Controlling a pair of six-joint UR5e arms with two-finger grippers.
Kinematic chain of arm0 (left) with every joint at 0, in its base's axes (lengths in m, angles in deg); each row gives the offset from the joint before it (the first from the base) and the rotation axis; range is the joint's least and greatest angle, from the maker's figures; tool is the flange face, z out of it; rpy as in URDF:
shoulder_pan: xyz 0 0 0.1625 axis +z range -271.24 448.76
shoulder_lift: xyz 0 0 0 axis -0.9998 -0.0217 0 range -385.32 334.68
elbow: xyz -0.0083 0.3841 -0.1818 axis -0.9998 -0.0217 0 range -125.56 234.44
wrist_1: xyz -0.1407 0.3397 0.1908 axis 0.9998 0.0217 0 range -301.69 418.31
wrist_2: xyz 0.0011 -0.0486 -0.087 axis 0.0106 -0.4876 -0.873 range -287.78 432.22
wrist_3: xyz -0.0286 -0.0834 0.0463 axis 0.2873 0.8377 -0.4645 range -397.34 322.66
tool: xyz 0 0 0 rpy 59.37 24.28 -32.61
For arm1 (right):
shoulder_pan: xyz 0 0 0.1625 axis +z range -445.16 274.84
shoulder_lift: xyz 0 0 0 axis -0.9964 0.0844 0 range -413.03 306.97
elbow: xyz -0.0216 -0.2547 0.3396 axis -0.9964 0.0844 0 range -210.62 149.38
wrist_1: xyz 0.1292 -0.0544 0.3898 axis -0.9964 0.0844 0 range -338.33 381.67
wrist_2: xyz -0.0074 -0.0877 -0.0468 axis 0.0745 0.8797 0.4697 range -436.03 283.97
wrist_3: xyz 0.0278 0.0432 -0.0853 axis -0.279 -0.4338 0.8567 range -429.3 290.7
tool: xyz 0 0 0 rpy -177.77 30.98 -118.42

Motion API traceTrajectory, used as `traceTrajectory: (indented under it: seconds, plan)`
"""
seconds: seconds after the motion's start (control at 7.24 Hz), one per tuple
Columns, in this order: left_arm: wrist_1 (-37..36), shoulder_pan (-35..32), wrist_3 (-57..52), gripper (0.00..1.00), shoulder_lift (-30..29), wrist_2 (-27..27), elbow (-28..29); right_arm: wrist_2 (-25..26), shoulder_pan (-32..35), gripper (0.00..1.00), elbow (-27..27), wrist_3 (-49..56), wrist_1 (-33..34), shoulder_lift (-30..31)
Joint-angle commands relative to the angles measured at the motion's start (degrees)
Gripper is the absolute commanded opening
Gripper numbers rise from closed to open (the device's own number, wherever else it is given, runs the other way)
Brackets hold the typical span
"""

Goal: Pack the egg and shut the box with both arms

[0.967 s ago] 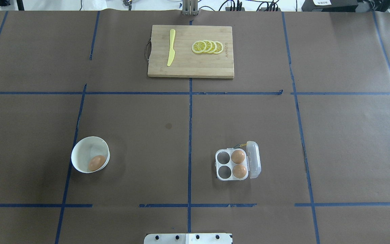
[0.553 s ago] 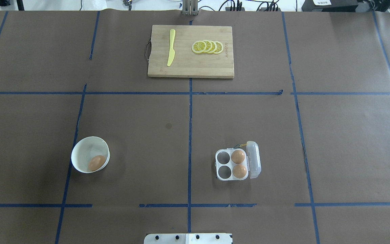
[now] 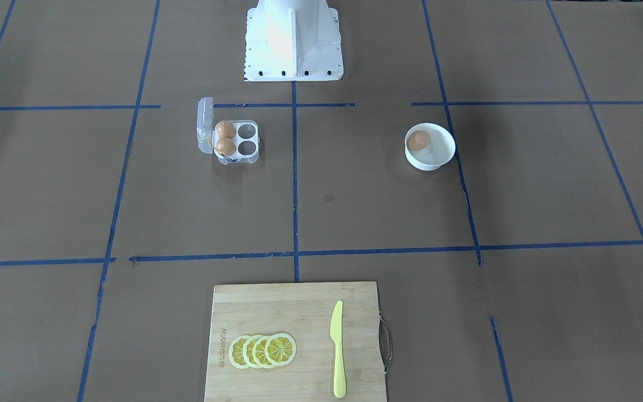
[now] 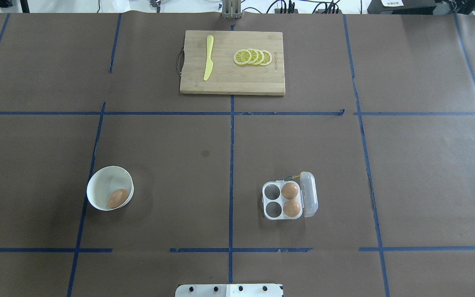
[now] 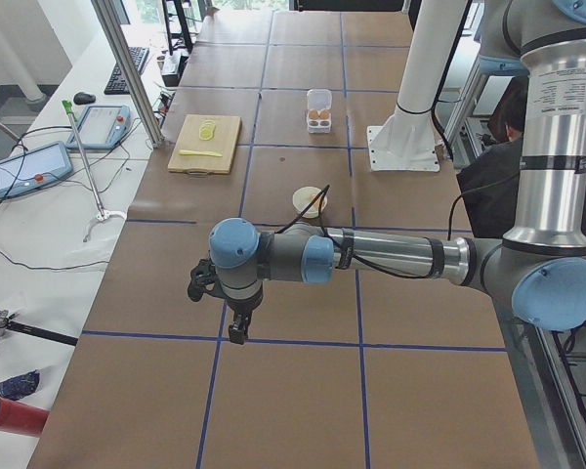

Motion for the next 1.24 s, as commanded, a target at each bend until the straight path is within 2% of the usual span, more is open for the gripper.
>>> traceTrajectory:
  seconds: [0.0,0.14,0.41,0.69,0.83,0.97,1.11]
  plan:
    - [11.2,0.0,-0.2,1.0,0.3,0.2,0.9,-1.0,-0.1,1.0,-0.7,-0.1,-0.1,-0.2]
    - [18.1,0.0,0.2,1.0,-0.3,0.0,2.8,-1.1,-0.1,1.0,-1.1,-0.1,0.0,-0.2]
    - [34.1,0.1,1.8,1.0,-0.4,-0.2,3.1,-4.1,-0.1,1.0,-1.1,-0.1,0.1,-0.2]
    - [38.8,0.1,2.0,1.0,0.1,-2.8,2.6,-5.5,-0.1,1.0,-0.8,-0.1,0.1,-0.2]
    - [42.0,4.1,2.9,1.0,0.4,-5.7,2.8,-5.5,-0.1,1.0,-0.7,-0.1,0.1,-0.2]
    - [42.4,8.6,9.9,1.0,0.2,-5.7,2.1,-5.5,-0.1,1.0,-0.6,-0.1,0.1,-0.2]
    - [42.6,13.1,17.1,1.0,0.1,-2.8,-1.3,-5.5,-0.1,1.0,-0.6,-0.1,0.1,-0.2]
